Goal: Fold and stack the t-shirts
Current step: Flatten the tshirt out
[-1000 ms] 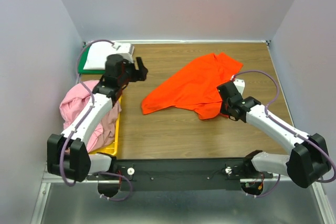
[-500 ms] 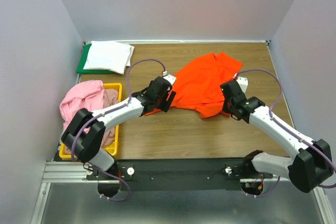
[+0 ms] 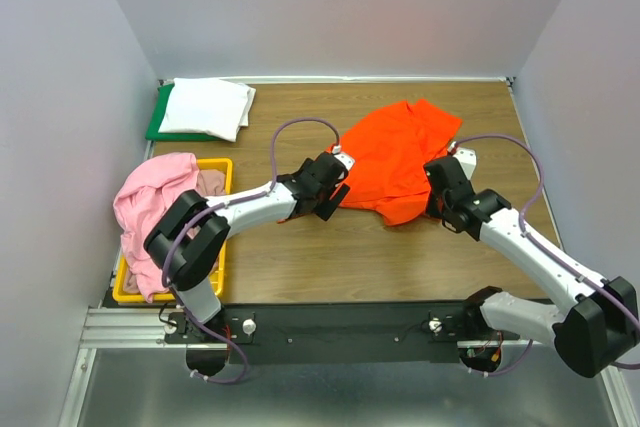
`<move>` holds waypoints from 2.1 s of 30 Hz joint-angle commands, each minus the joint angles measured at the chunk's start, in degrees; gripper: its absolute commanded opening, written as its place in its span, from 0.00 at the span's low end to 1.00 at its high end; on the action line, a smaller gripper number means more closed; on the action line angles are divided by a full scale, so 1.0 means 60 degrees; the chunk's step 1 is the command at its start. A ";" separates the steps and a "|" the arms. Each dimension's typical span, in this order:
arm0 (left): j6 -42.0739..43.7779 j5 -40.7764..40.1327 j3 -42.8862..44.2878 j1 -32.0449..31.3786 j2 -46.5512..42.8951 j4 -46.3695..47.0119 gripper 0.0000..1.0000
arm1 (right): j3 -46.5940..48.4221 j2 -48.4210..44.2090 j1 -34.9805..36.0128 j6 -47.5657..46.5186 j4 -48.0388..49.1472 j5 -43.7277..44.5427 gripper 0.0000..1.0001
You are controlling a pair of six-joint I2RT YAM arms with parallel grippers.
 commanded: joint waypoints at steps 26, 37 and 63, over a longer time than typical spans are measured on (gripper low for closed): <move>-0.0608 -0.0501 0.0896 0.0422 0.0304 0.0130 0.00 | -0.0266 -0.0737 -0.0080 0.0101 -0.0121 0.0021 0.00; -0.1781 0.0978 0.1687 0.3205 -0.0196 0.1228 0.00 | -0.0237 -0.0781 -0.0080 0.0087 -0.0121 0.0065 0.00; -0.3099 0.0043 -0.0787 0.4380 -0.0970 0.0614 0.54 | -0.0164 -0.0621 -0.0094 -0.0031 -0.0034 0.0035 0.00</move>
